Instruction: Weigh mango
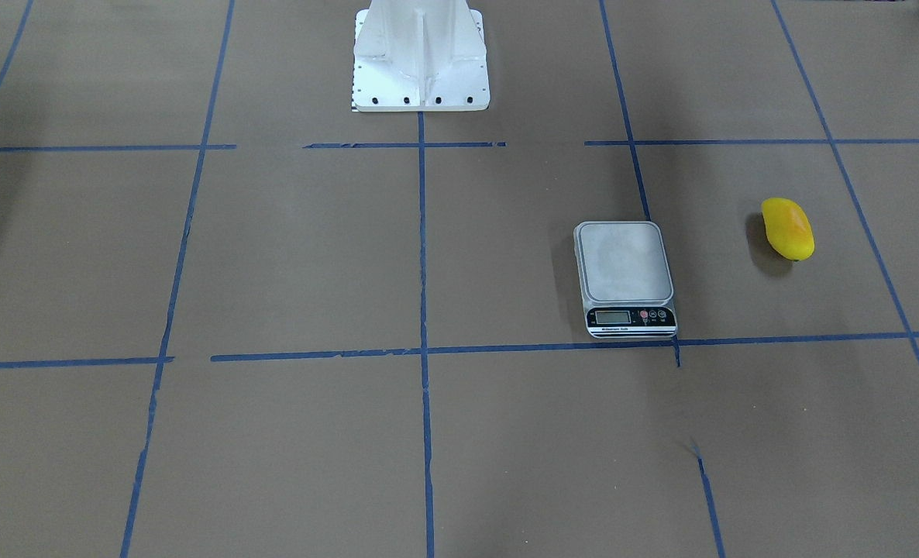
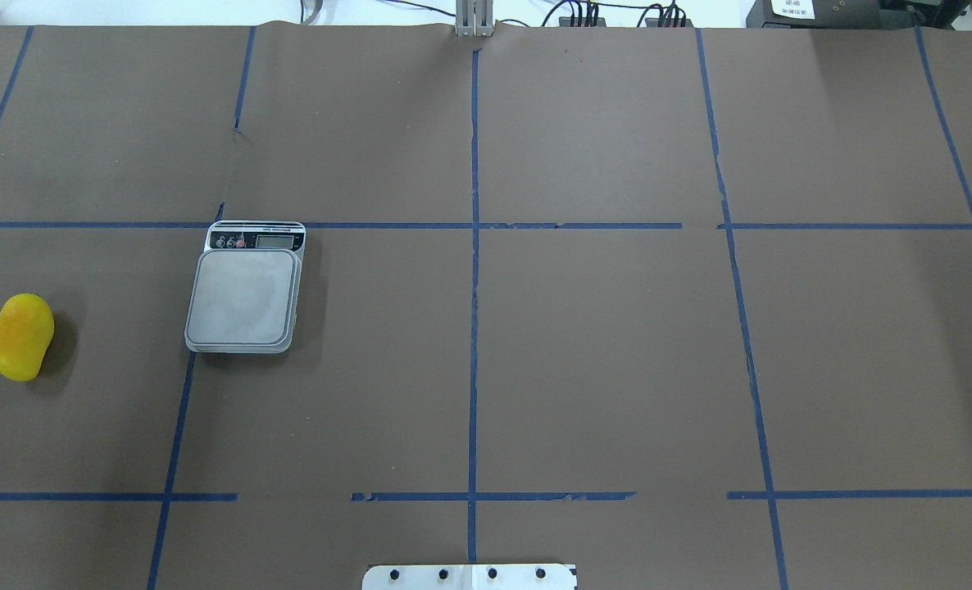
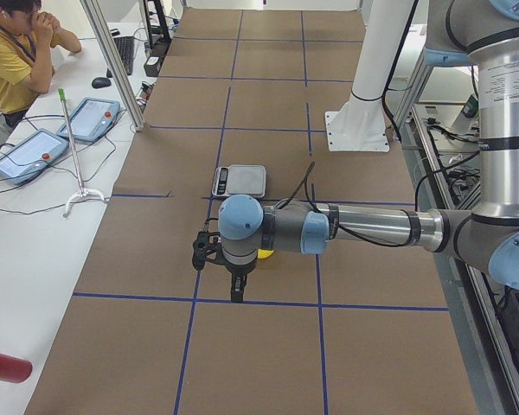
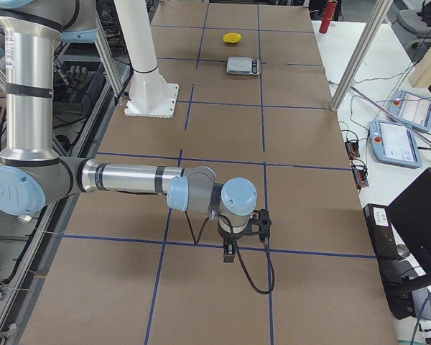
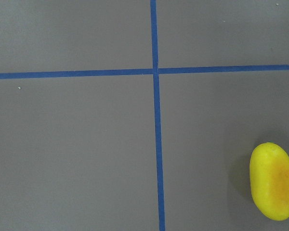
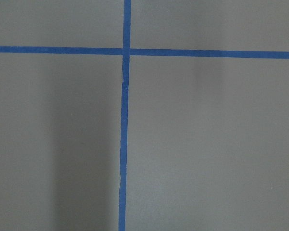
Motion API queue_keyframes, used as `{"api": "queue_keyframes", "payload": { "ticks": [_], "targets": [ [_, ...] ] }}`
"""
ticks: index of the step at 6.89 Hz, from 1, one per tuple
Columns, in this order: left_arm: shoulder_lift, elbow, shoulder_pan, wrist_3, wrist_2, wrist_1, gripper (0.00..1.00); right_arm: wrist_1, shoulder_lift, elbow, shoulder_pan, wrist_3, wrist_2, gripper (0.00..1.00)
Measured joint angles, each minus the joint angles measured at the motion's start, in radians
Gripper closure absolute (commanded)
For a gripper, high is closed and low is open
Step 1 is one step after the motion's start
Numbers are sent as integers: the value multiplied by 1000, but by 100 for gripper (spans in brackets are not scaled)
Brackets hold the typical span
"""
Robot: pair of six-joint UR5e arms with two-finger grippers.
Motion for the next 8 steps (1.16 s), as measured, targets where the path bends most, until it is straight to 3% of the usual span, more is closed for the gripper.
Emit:
{"api": "queue_keyframes", "payload": {
  "ticks": [4, 6, 8],
  "targets": [
    [-24, 8, 0, -7, -5, -14, 0, 0, 0, 0, 0, 0, 0, 0],
    [-17, 25, 11, -7, -11, -114, 0, 0, 0, 0, 0, 0, 0, 0],
    [-18, 12, 136, -101, -4, -199, 0, 0, 0, 0, 0, 0, 0, 0]
  ]
}}
